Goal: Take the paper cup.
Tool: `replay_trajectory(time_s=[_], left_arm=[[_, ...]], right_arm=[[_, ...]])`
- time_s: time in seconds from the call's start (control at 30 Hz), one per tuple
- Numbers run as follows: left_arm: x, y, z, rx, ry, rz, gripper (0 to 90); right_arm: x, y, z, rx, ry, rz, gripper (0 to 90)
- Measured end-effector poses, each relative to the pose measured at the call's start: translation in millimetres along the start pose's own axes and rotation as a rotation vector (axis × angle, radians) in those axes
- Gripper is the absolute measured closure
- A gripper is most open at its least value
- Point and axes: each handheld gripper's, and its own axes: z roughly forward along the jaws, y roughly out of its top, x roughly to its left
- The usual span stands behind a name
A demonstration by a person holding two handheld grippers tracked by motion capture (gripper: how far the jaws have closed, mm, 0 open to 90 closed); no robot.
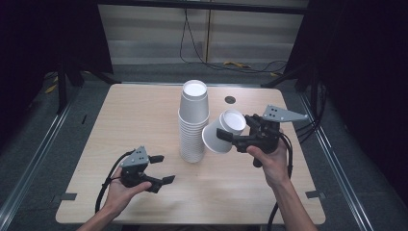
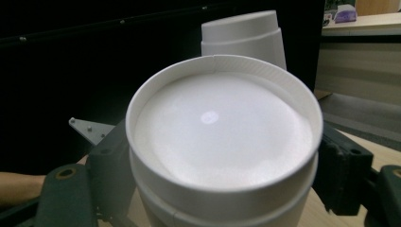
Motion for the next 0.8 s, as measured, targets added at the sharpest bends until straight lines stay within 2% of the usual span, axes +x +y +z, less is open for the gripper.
replay_trajectory(time_s=[0.13,0.2,0.27,0.33,0.43,0.57,0.63,0.7,0.73,0.8], left_arm=[[-1.0,6.5,7.4,0.007,-0.018,0.022,16.4],[-2.1,9.8,9.6,-0.006,-0.018,0.026,16.4],[-3.6,14.3,10.7,-0.005,-0.035,0.035,16.8],[-6.3,18.8,10.8,-0.029,-0.030,0.043,20.0],[-8.7,25.0,12.4,-0.042,-0.035,0.054,19.7],[-10.7,32.2,14.6,-0.072,-0.050,0.043,17.1],[-12.5,37.2,12.6,-0.112,-0.050,0.029,17.0],[-15.5,39.9,11.4,-0.098,-0.059,0.054,16.9],[-17.2,39.4,10.6,-0.112,-0.054,0.052,16.9],[-17.8,37.9,11.7,-0.102,-0.069,0.051,16.9]], right_arm=[[-1.4,-12.1,4.5,0.017,0.010,0.011,21.7],[-2.6,-17.3,7.5,0.025,0.017,0.017,21.7],[-4.0,-23.0,11.8,0.050,0.013,0.021,21.7],[-5.3,-28.8,15.4,0.058,0.027,0.040,21.8],[-6.0,-36.9,20.5,0.075,0.036,0.045,21.8],[-5.3,-45.9,24.7,0.100,0.045,0.045,21.8],[-6.1,-49.8,25.8,0.110,0.047,0.044,21.8],[-8.0,-54.9,26.5,0.122,0.044,0.049,21.8],[-9.4,-57.8,26.7,0.122,0.045,0.053,21.8],[-10.7,-62.5,26.7,0.126,0.047,0.065,21.8]])
